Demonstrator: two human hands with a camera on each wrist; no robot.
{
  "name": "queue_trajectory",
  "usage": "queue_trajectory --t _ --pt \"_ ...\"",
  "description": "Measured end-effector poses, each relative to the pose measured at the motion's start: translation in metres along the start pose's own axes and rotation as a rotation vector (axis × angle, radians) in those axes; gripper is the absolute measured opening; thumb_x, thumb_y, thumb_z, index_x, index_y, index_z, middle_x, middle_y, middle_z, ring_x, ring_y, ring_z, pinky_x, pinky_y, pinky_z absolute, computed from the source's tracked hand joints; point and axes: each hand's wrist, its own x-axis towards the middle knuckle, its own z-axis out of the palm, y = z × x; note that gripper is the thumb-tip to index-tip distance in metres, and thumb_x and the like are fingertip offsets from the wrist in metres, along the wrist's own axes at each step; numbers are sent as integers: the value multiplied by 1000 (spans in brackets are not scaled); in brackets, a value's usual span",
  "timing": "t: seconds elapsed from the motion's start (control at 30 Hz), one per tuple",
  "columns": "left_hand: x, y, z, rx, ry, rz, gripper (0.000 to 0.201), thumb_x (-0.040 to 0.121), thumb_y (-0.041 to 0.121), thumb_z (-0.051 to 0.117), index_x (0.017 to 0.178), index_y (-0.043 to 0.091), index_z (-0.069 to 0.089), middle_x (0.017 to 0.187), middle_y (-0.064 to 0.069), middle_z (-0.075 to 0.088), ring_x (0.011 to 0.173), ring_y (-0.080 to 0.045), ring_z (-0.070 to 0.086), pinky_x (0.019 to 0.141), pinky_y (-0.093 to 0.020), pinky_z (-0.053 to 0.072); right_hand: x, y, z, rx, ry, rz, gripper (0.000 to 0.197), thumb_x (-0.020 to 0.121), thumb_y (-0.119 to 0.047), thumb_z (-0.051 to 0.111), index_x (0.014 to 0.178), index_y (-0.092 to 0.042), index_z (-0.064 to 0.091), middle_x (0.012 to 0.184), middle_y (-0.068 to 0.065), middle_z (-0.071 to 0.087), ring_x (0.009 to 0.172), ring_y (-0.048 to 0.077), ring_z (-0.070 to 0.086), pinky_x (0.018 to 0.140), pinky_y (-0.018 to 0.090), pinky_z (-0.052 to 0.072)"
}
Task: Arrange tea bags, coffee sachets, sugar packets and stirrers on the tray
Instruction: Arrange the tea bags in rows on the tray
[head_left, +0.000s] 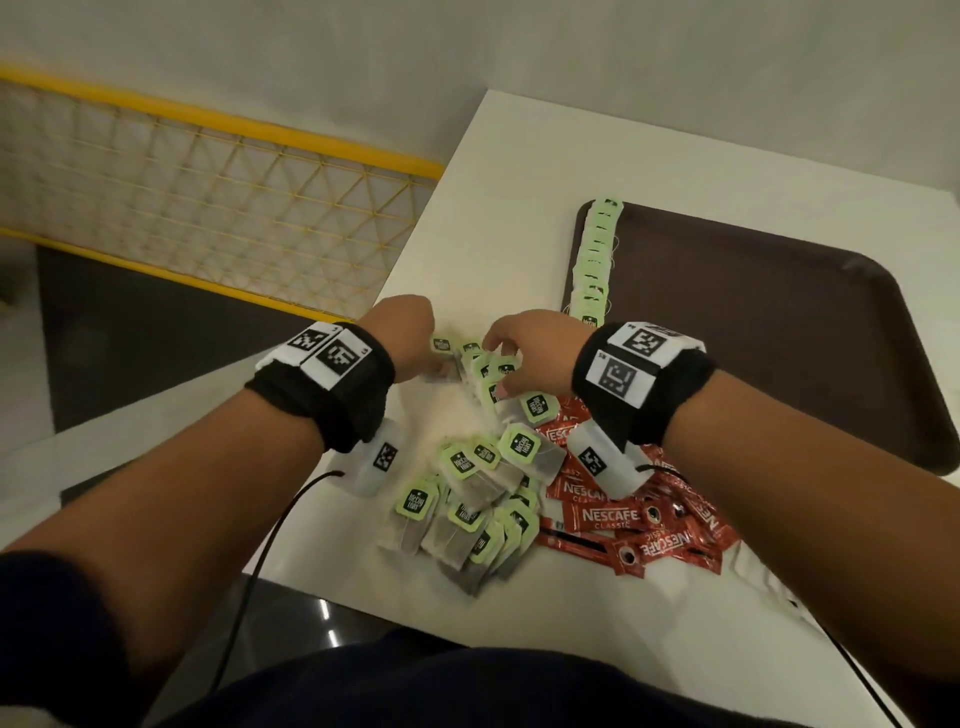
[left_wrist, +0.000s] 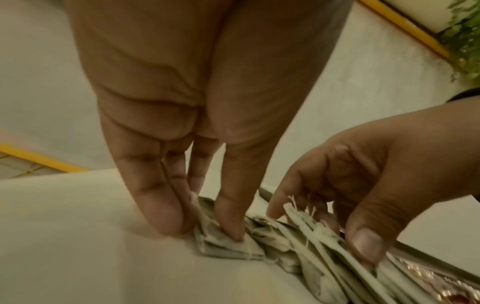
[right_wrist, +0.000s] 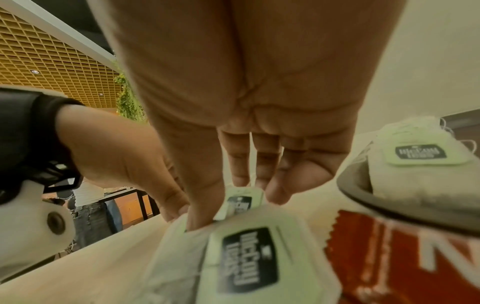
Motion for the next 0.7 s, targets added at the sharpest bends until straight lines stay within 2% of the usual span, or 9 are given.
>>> queue_trajectory --t 0.1,0.17,0.27,0.37,0.47,0.53,0.6,0.67,0.7 --pt "2 -2 0 -113 -24 -18 40 82 28 77 107 -1 63 100 -17 66 86 -29 57 70 -31 39 1 -1 3 -11 22 3 55 82 -35 74 129 -16 54 124 3 58 111 21 56 89 30 43" --pt "2 -2 2 -171 -24 -12 26 82 24 76 90 4 61 83 -15 59 75 -27 49 66 -30 37 1 1 4 -5 41 1 51 82 -34 73 126 -13 57 123 3 59 110 22 56 88 29 43" --pt "4 2 7 -246 3 -31 14 88 20 62 82 11 54 77 -10 48 73 -23 43 64 -32 34 0 5 5 17 69 -6 41 83 -33 73 117 -12 62 110 2 60 103 21 57 80 26 41" --pt "8 10 9 -299 -3 -35 41 94 37 57 65 9 53 62 -10 47 59 -24 44 60 -33 33 -3 9 6 60 97 -20 34 81 -32 74 107 -13 65 94 -2 57 90 20 56 73 26 38" --pt "11 25 9 -261 -37 -16 58 90 46 64 51 10 40 49 -3 36 47 -20 33 51 -29 27 -8 12 6 94 111 -40 29 80 -31 75 100 -12 68 89 0 60 82 18 55 71 29 42" --pt "13 33 9 -212 -57 7 56 87 41 69 50 12 38 49 -2 33 48 -20 31 51 -28 26 -11 14 5 126 116 -41 28 80 -30 76 100 -11 69 92 2 64 82 19 57 76 32 45" --pt "14 36 11 -149 -47 23 43 85 35 72 58 9 52 59 -5 43 59 -22 38 57 -29 32 -13 17 4 159 126 -32 29 80 -30 76 101 -12 70 93 2 66 83 20 58 76 32 47" --pt "14 37 11 -121 -49 44 29 84 28 73 83 0 68 78 -10 54 72 -23 44 66 -30 37 -15 21 4 185 138 -26 25 79 -30 76 97 -13 70 85 -2 64 81 18 58 72 30 46" --pt "15 36 11 -119 -54 58 32 84 27 74 93 -3 70 83 -12 57 75 -23 45 68 -30 38 -17 23 3 196 143 -23 22 80 -29 76 95 -14 69 81 -6 61 80 17 57 70 29 45"
